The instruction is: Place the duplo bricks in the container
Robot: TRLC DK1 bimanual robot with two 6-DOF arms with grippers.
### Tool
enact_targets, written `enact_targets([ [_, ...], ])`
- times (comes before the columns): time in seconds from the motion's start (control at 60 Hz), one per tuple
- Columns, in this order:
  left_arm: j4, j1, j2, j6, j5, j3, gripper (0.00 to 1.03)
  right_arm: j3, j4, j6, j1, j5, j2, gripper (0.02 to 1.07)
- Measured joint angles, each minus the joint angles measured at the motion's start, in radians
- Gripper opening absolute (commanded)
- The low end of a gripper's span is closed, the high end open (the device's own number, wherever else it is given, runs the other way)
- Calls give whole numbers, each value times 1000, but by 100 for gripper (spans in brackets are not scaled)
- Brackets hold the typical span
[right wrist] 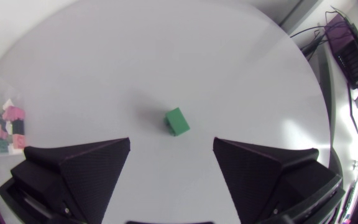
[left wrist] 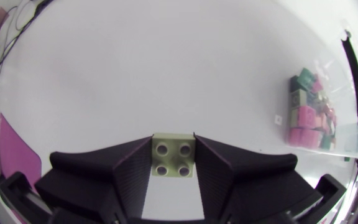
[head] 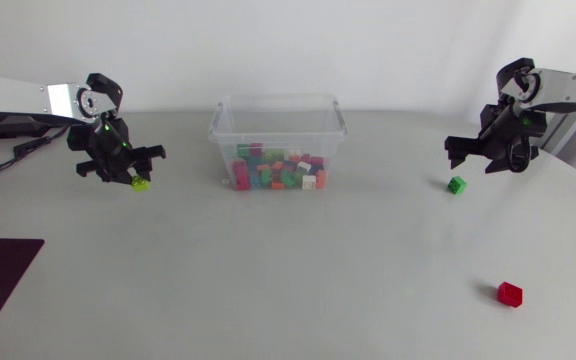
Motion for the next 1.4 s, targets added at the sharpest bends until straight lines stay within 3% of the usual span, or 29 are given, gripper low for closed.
enact_targets([
  [0.283,27,-41,-80,22,18,0,35,150,-114,-199,-12,-73,124,96],
  [0.533,38,-70,-127,26,33,0,35,356,-236,-261,-43,-118,253,96],
  [0.717,38,-109,-138,26,34,33,35,459,-286,-307,-69,-123,338,87],
  [0.9,38,-130,-138,26,36,82,35,488,-330,-341,-70,-123,381,78],
  [1.067,35,-148,-138,26,36,124,35,517,-359,-354,-63,-119,387,61],
  [1.4,11,-176,-138,26,36,177,35,536,-385,-354,-56,-88,415,61],
])
